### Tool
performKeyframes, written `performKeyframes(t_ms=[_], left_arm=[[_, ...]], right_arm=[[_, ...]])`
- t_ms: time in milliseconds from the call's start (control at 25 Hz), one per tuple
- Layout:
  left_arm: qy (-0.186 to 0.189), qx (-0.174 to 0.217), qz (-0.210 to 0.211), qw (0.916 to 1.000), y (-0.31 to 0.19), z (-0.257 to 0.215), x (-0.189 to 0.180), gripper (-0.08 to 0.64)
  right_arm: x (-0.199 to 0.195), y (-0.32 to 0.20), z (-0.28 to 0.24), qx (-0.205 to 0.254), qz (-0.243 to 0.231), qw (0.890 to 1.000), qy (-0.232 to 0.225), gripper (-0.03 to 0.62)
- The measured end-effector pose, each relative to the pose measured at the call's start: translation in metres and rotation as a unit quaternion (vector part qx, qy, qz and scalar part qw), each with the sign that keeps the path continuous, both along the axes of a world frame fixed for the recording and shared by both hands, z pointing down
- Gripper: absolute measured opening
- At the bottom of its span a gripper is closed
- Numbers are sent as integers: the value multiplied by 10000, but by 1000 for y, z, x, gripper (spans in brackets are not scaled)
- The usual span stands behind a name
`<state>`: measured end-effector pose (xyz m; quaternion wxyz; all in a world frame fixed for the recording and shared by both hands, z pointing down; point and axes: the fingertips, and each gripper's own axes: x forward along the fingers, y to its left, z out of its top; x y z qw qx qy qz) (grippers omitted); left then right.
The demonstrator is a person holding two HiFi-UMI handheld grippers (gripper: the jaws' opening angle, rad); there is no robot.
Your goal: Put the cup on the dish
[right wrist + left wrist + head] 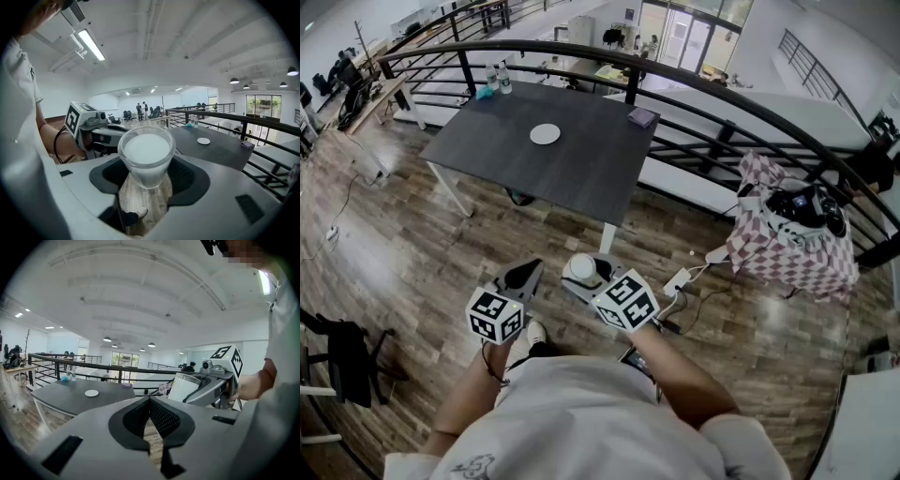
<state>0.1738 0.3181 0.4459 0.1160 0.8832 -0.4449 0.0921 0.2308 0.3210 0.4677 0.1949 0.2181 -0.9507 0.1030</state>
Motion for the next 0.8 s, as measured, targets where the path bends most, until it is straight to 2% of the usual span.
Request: performKeyframes(t_ms=[240, 520, 800], left_arm=[[9, -40, 90, 10000, 2, 5, -5, -2], [91, -113, 194, 9997, -16, 14, -25, -2], [203, -178, 324, 9991, -55, 21, -71, -2]], right_arm=[[-10, 3, 3, 53, -21, 9998, 174, 262], [-31, -13, 14, -131, 116, 9995, 246, 262], [-77, -51, 26, -229, 325, 9985, 364, 262]])
